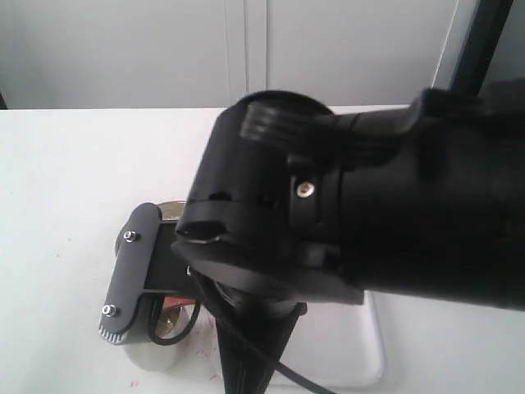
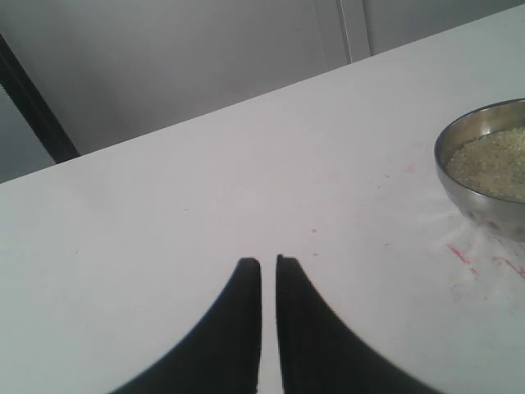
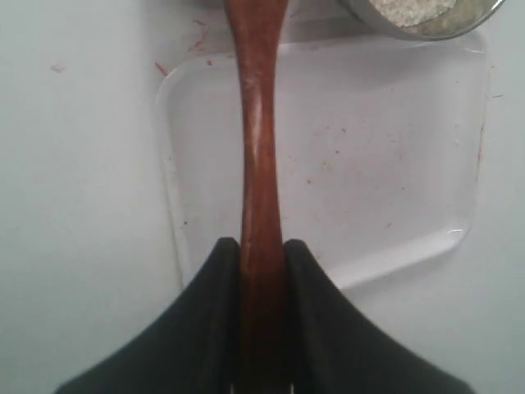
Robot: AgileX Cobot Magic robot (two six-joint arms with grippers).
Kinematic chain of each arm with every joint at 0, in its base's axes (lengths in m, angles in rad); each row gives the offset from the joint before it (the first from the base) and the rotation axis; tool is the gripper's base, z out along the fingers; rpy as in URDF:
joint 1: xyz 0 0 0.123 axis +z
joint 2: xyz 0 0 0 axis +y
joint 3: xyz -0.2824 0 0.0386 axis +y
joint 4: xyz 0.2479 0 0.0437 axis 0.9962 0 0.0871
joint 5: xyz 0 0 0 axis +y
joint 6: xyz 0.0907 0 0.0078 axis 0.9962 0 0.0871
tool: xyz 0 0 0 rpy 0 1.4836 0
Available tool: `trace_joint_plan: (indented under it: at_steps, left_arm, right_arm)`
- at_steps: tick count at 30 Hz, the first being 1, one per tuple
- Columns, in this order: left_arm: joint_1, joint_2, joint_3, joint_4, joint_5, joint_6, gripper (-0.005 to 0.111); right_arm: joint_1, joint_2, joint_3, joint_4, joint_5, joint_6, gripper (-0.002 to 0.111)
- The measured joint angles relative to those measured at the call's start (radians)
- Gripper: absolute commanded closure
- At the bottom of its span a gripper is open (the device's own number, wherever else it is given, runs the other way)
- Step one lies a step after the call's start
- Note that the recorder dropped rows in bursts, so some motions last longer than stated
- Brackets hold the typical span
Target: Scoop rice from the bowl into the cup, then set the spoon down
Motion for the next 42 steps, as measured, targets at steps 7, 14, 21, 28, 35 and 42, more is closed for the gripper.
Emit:
trace_joint_plan:
  at_steps: [7, 14, 21, 28, 35, 42]
  left_arm:
    - [0.000, 0.000, 0.000, 0.000, 0.000, 0.000, 0.092]
    - [0.000, 0.000, 0.000, 0.000, 0.000, 0.000, 0.092]
    - [0.000, 0.000, 0.000, 0.000, 0.000, 0.000, 0.092]
    - [0.000, 0.000, 0.000, 0.000, 0.000, 0.000, 0.092]
    - [0.000, 0.000, 0.000, 0.000, 0.000, 0.000, 0.092]
    - [0.000, 0.000, 0.000, 0.000, 0.000, 0.000, 0.092]
  right_arm:
    - [0.000, 0.069, 0.000, -0.067, -0.004, 0.013, 0.108]
    - [0.000, 0.093, 0.000, -0.111, -0.008, 0.017, 0.108]
    - [0.000, 0.093, 0.000, -0.136, -0.008, -0.014, 0.108]
    - [0.000, 0.093, 0.000, -0.213, 0.015, -0.065, 0.108]
    - [0.000, 0.093, 0.000, -0.258, 0.030, -0.116, 0.108]
    - [0.000, 0.093, 0.000, -0.273, 0.030, -0.159, 0.108]
